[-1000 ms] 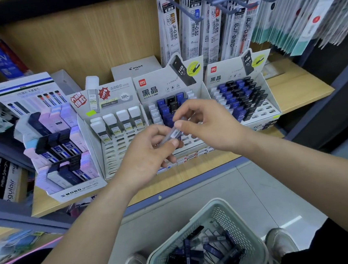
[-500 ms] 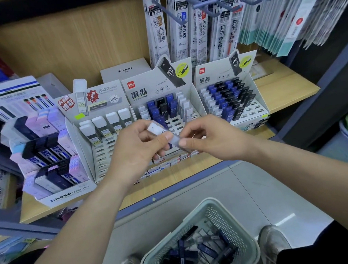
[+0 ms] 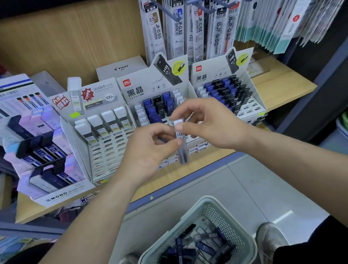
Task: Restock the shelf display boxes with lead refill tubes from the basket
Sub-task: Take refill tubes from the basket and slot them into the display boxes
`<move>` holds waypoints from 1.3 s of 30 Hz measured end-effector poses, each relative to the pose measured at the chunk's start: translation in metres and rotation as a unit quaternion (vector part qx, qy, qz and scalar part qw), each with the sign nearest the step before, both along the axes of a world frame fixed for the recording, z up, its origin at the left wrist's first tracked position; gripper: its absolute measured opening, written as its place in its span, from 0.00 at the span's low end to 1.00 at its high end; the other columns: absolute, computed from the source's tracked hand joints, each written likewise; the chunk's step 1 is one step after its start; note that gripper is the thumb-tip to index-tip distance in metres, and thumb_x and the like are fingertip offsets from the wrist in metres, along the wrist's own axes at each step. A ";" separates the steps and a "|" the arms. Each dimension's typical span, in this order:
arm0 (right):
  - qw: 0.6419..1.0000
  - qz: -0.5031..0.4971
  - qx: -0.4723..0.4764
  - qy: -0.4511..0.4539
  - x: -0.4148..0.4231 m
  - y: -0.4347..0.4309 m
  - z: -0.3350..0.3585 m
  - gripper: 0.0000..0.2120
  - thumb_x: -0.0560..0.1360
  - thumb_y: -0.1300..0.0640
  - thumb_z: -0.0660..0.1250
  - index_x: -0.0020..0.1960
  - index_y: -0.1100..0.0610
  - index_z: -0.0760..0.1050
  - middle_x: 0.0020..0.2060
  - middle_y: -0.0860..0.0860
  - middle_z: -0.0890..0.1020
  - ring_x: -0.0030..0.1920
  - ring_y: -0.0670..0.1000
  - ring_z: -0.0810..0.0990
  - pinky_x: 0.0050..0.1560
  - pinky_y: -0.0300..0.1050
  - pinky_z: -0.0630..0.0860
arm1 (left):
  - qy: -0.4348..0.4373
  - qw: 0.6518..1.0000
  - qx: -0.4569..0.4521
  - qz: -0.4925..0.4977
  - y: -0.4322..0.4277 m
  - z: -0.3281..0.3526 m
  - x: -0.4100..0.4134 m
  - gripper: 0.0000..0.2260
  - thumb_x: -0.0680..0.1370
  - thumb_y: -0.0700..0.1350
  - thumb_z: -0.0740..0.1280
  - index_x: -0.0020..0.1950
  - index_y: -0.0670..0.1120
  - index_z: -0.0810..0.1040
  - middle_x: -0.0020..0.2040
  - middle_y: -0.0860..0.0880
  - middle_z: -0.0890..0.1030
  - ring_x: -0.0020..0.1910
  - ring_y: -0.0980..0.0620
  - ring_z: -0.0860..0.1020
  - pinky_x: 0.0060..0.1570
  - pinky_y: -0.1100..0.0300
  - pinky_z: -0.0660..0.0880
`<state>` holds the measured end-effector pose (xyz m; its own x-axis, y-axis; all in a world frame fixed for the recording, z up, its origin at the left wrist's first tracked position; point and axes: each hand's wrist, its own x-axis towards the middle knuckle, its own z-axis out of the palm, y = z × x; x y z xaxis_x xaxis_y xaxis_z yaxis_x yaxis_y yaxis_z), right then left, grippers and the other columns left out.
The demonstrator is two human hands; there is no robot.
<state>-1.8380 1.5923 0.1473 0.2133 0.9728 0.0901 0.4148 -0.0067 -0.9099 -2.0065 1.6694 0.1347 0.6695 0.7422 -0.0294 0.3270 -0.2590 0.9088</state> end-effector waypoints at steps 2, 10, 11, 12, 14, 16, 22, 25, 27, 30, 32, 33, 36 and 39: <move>0.999 -0.017 0.007 -0.028 0.009 0.003 0.002 0.06 0.75 0.59 0.74 0.49 0.49 0.82 0.46 0.52 0.84 0.42 0.57 0.82 0.46 0.47 0.81 | 0.018 0.999 0.047 0.017 0.003 0.002 -0.002 0.07 0.73 0.44 0.77 0.46 0.53 0.82 0.41 0.55 0.83 0.36 0.59 0.78 0.37 0.74 0.70; 0.977 -0.119 -0.008 -0.178 0.048 0.013 -0.013 0.08 0.75 0.60 0.73 0.47 0.47 0.79 0.45 0.47 0.84 0.45 0.48 0.83 0.42 0.26 0.73 | 0.156 0.952 0.256 0.058 0.023 0.000 -0.022 0.14 0.76 0.48 0.72 0.61 0.54 0.80 0.62 0.54 0.77 0.64 0.52 0.73 0.62 0.58 0.66; 0.976 -0.115 -0.013 -0.186 0.049 0.015 -0.016 0.08 0.75 0.61 0.73 0.47 0.48 0.79 0.45 0.48 0.84 0.45 0.48 0.83 0.42 0.25 0.73 | 0.176 0.949 0.258 0.047 0.024 -0.003 -0.022 0.15 0.76 0.49 0.72 0.63 0.54 0.79 0.64 0.54 0.76 0.66 0.51 0.72 0.63 0.57 0.66; 0.975 -0.111 -0.018 -0.191 0.049 0.016 -0.018 0.07 0.76 0.61 0.72 0.47 0.49 0.79 0.45 0.48 0.84 0.46 0.49 0.83 0.42 0.25 0.73 | 0.191 0.946 0.258 0.037 0.024 -0.006 -0.023 0.16 0.76 0.49 0.72 0.64 0.54 0.78 0.66 0.54 0.75 0.67 0.51 0.71 0.64 0.56 0.66; 0.974 -0.104 -0.022 -0.199 0.050 0.017 -0.021 0.07 0.76 0.61 0.72 0.47 0.49 0.79 0.46 0.48 0.84 0.46 0.48 0.83 0.44 0.26 0.74 | 0.213 0.942 0.258 0.023 0.025 -0.009 -0.025 0.17 0.77 0.50 0.71 0.65 0.53 0.77 0.68 0.54 0.73 0.69 0.51 0.70 0.65 0.55 0.66; 0.973 -0.100 -0.023 -0.208 0.050 0.018 -0.021 0.07 0.76 0.61 0.72 0.47 0.49 0.79 0.45 0.48 0.84 0.46 0.47 0.82 0.46 0.27 0.74 | 0.220 0.941 0.258 0.017 0.025 -0.010 -0.026 0.18 0.77 0.51 0.71 0.66 0.53 0.77 0.69 0.55 0.72 0.69 0.51 0.69 0.65 0.54 0.66; 0.959 -0.057 -0.034 -0.274 0.054 0.019 -0.020 0.04 0.77 0.61 0.72 0.51 0.55 0.83 0.44 0.48 0.84 0.46 0.48 0.81 0.50 0.39 0.77 | 0.220 0.941 0.259 0.010 0.027 -0.011 -0.027 0.18 0.77 0.51 0.71 0.67 0.53 0.77 0.70 0.54 0.71 0.70 0.52 0.68 0.68 0.54 0.65; 0.950 -0.070 0.002 -0.305 0.053 0.024 -0.028 0.05 0.77 0.59 0.71 0.53 0.55 0.83 0.45 0.49 0.80 0.46 0.50 0.79 0.51 0.48 0.78 | 0.219 0.941 0.257 0.005 0.026 -0.012 -0.028 0.18 0.77 0.52 0.71 0.67 0.53 0.76 0.71 0.54 0.70 0.71 0.52 0.68 0.68 0.54 0.65; 0.938 -0.079 0.005 -0.337 0.050 0.029 -0.034 0.07 0.78 0.58 0.70 0.55 0.55 0.83 0.46 0.49 0.78 0.47 0.52 0.78 0.52 0.50 0.78 | 0.213 0.943 0.256 0.005 0.025 -0.011 -0.028 0.18 0.78 0.51 0.71 0.67 0.53 0.77 0.70 0.55 0.71 0.70 0.52 0.68 0.67 0.55 0.65; 0.929 -0.085 -0.013 -0.361 0.043 0.035 -0.039 0.08 0.79 0.57 0.67 0.57 0.53 0.82 0.49 0.49 0.78 0.49 0.53 0.78 0.50 0.53 0.78 | 0.194 0.944 0.266 0.010 0.023 -0.008 -0.029 0.16 0.78 0.49 0.70 0.66 0.53 0.77 0.69 0.55 0.72 0.69 0.53 0.69 0.65 0.60 0.63; 0.926 -0.101 -0.019 -0.363 0.040 0.037 -0.037 0.09 0.79 0.56 0.68 0.58 0.51 0.81 0.48 0.45 0.75 0.47 0.50 0.77 0.48 0.48 0.77 | 0.171 0.947 0.271 0.019 0.022 -0.004 -0.029 0.14 0.78 0.48 0.71 0.64 0.53 0.79 0.66 0.55 0.73 0.67 0.53 0.70 0.63 0.62 0.63; 0.925 -0.108 -0.022 -0.364 0.040 0.035 -0.035 0.09 0.78 0.55 0.68 0.58 0.51 0.81 0.47 0.44 0.73 0.46 0.48 0.75 0.47 0.46 0.76 | 0.156 0.950 0.270 0.022 0.021 -0.003 -0.030 0.13 0.78 0.48 0.71 0.62 0.53 0.79 0.65 0.55 0.74 0.66 0.54 0.71 0.63 0.61 0.64; 0.931 -0.120 -0.014 -0.345 0.037 0.022 -0.025 0.10 0.77 0.53 0.71 0.57 0.51 0.81 0.46 0.44 0.74 0.45 0.46 0.75 0.48 0.47 0.77 | 0.107 0.955 0.277 0.024 0.013 0.001 -0.036 0.09 0.78 0.47 0.70 0.58 0.54 0.80 0.58 0.57 0.75 0.58 0.55 0.74 0.59 0.58 0.71; 0.950 -0.101 -0.031 -0.292 0.028 -0.011 -0.020 0.07 0.76 0.52 0.72 0.54 0.50 0.81 0.48 0.46 0.79 0.44 0.48 0.79 0.48 0.46 0.77 | 0.088 0.959 0.268 0.000 -0.006 -0.006 -0.043 0.06 0.77 0.46 0.70 0.53 0.54 0.80 0.52 0.58 0.77 0.49 0.58 0.76 0.51 0.60 0.72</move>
<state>-1.8096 1.5818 0.1274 0.3282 0.9244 0.1942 0.8338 -0.1869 -0.5194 -2.0493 1.6639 0.1286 0.6887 0.6826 0.2445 0.4632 -0.6736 0.5759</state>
